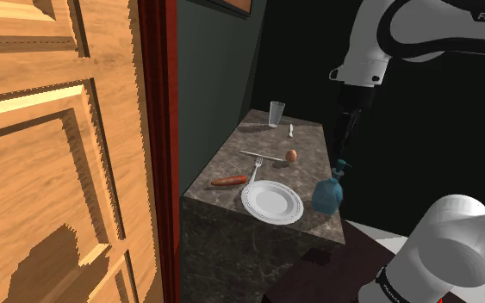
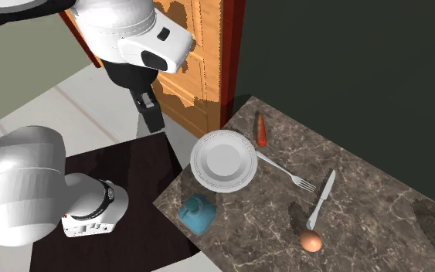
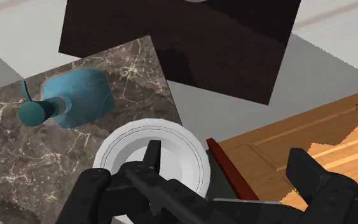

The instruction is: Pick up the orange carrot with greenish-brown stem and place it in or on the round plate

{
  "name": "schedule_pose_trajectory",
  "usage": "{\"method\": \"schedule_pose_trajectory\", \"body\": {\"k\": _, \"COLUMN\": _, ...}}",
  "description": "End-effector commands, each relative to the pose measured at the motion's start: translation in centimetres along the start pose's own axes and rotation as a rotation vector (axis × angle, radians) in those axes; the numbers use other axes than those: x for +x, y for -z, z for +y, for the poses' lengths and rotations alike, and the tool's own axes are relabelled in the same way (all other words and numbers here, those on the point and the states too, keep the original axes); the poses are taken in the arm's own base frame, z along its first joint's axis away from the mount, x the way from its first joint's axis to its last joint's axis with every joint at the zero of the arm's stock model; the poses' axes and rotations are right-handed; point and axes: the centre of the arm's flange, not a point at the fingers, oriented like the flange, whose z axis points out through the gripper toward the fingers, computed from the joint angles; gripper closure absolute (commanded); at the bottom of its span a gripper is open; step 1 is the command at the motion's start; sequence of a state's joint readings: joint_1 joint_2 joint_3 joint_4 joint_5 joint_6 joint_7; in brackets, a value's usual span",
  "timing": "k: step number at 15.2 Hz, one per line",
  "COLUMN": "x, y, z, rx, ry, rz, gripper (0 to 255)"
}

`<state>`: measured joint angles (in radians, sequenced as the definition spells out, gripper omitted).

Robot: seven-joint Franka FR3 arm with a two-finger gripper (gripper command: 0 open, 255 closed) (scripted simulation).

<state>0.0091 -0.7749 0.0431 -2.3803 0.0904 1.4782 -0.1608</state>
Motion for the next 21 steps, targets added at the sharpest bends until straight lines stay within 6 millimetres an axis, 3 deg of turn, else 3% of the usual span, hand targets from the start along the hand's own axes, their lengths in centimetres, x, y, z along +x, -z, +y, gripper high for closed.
{"method": "schedule_pose_trajectory", "body": {"k": 1, "x": 0.0, "y": 0.0, "z": 0.0, "rx": 0.0, "ry": 0.0, "rz": 0.0, "gripper": 0}}
{"method": "schedule_pose_trajectory", "body": {"k": 11, "x": 9.9, "y": -7.1, "z": 3.8, "rx": -0.046, "ry": 0.262, "rz": 0.012, "gripper": 0}}
{"method": "schedule_pose_trajectory", "body": {"k": 21, "x": 20.6, "y": -14.0, "z": 5.2, "rx": -0.092, "ry": 0.525, "rz": 0.023, "gripper": 0}}
